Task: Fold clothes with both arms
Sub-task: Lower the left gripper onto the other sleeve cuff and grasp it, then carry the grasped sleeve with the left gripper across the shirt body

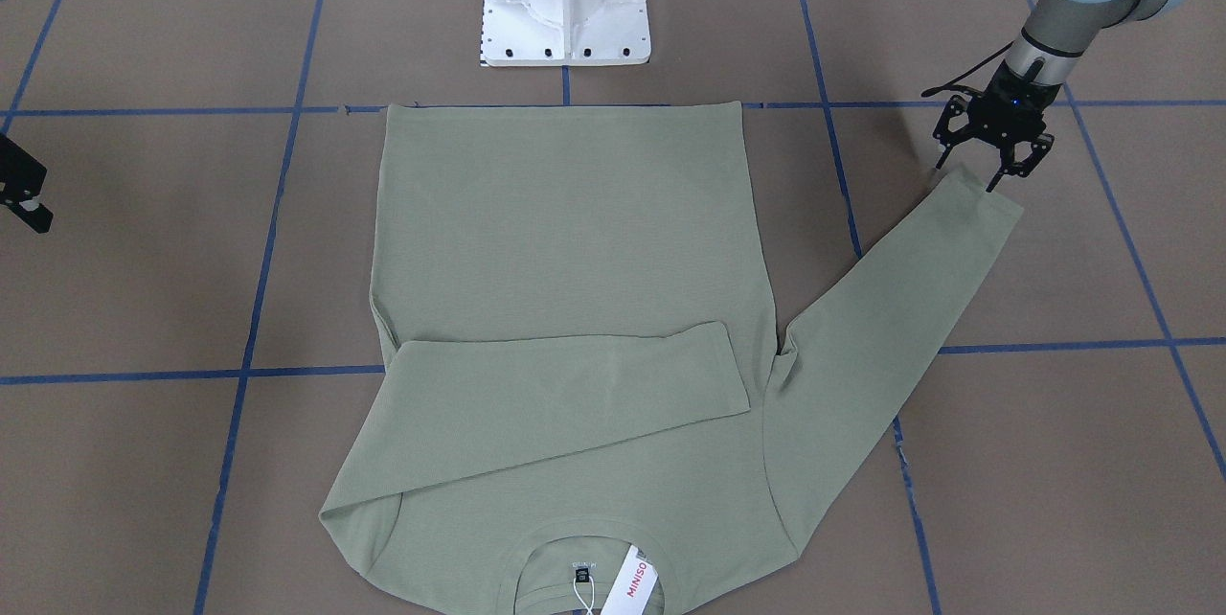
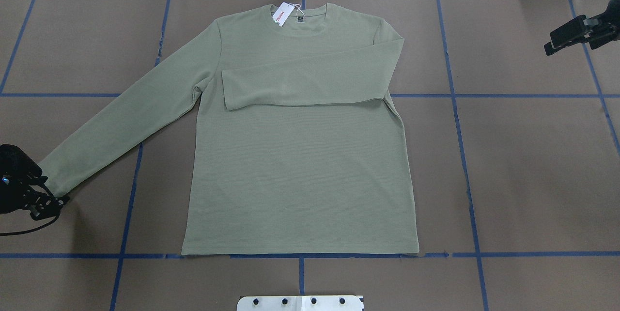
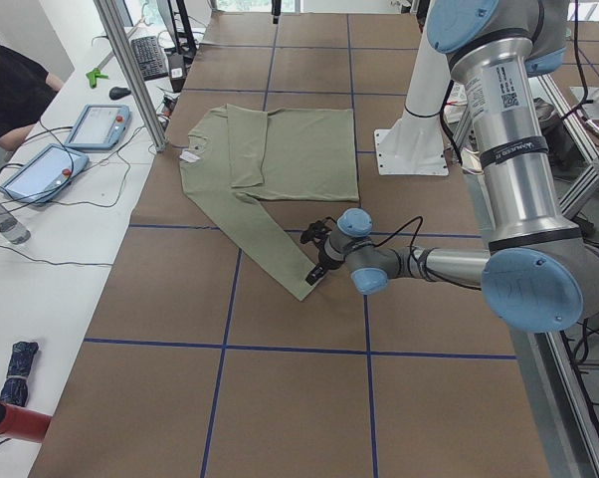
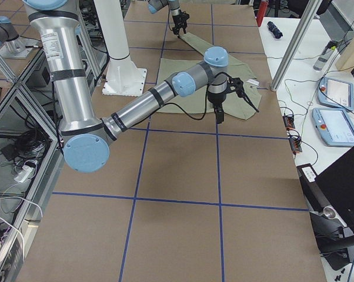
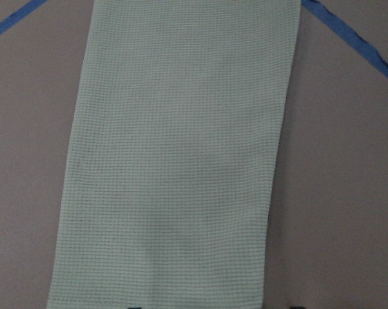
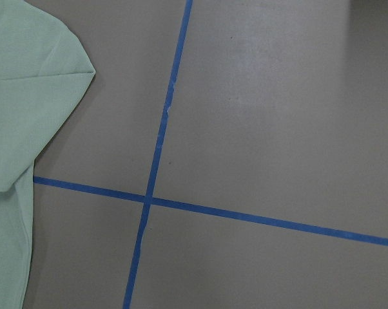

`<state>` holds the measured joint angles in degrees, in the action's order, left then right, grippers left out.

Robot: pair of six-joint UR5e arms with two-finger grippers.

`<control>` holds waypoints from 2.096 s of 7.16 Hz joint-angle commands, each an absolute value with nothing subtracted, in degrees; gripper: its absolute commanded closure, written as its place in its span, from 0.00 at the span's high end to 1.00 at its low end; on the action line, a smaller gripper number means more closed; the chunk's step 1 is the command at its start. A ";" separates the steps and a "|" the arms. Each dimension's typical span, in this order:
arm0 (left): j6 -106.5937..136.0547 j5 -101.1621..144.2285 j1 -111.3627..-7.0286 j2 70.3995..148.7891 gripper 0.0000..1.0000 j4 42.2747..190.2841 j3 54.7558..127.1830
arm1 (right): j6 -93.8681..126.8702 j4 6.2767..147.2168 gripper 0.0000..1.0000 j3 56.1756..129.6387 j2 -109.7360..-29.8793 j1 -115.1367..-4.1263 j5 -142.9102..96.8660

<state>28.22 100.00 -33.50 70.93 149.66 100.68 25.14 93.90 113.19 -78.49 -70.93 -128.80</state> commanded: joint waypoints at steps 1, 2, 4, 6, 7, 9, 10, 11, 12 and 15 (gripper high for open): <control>28.21 99.93 -33.05 70.41 0.59 149.68 100.63 | 25.22 93.87 1.00 113.64 -78.49 -70.93 -129.02; 28.21 99.67 -33.05 70.31 0.21 149.68 100.72 | 25.22 93.87 1.00 113.56 -78.49 -70.93 -129.11; 28.13 98.44 -33.13 70.14 0.00 149.85 101.16 | 25.23 93.87 1.00 113.47 -78.49 -70.93 -128.85; 27.78 99.14 -34.53 69.96 0.00 149.77 102.47 | 25.14 93.87 1.00 113.20 -78.57 -70.93 -128.67; 26.47 100.01 -36.19 70.83 0.00 149.77 102.74 | 25.05 93.61 1.00 113.46 -80.23 -71.10 -129.02; 24.35 101.25 -45.66 77.04 0.00 149.42 103.53 | 24.79 93.60 1.00 113.64 -83.21 -72.59 -128.93; 24.17 101.34 -48.23 81.52 0.00 146.19 103.45 | 24.09 93.60 1.00 113.64 -83.67 -72.95 -128.85; 24.26 101.34 -49.99 90.70 0.00 136.68 103.53 | 24.00 93.60 1.00 113.56 -83.67 -73.04 -128.76; 24.69 101.25 -50.53 99.06 0.00 127.53 103.45 | 23.99 93.60 1.00 113.55 -83.67 -73.12 -128.67; 34.57 100.90 -50.19 120.94 0.00 113.07 96.29 | 24.08 93.60 1.00 113.47 -83.58 -73.30 -128.67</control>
